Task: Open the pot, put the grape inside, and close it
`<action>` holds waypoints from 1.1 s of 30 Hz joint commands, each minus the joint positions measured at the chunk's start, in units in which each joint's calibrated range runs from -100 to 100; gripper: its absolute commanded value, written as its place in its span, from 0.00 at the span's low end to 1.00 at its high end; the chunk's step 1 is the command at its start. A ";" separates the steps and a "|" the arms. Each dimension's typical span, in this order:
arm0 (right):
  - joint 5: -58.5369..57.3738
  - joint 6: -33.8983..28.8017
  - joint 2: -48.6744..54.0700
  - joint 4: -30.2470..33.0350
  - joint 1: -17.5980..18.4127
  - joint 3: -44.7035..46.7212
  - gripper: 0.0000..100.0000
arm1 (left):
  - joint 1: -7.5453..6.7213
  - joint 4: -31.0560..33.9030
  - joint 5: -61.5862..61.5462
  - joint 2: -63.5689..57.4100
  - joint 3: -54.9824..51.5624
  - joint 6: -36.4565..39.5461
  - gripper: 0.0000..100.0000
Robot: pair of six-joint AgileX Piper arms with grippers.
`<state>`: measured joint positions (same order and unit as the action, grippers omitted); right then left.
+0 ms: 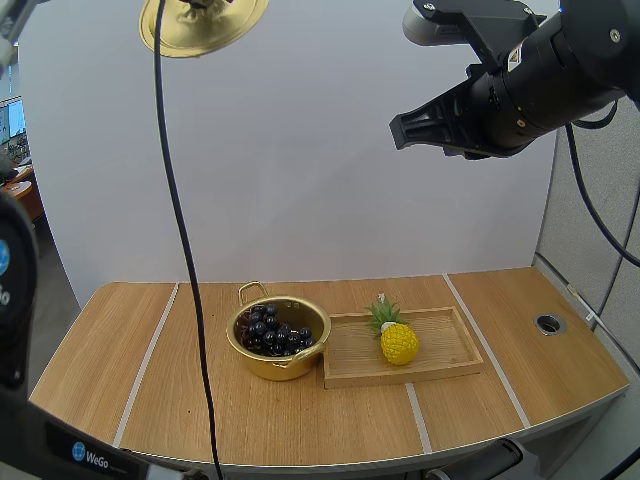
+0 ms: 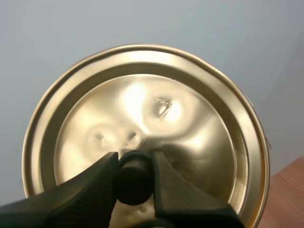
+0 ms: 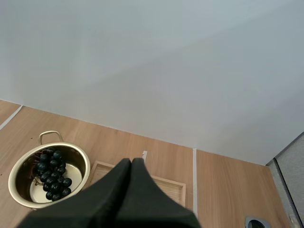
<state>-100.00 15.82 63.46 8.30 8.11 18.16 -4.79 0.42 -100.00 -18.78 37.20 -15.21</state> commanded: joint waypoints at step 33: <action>0.00 -2.41 0.68 0.34 -3.25 0.08 0.00 | -0.18 -12.61 0.00 13.33 -45.38 -16.36 0.00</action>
<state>-100.00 13.91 63.46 8.30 5.18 18.16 -4.79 -10.70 -100.00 -6.96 -8.03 -30.96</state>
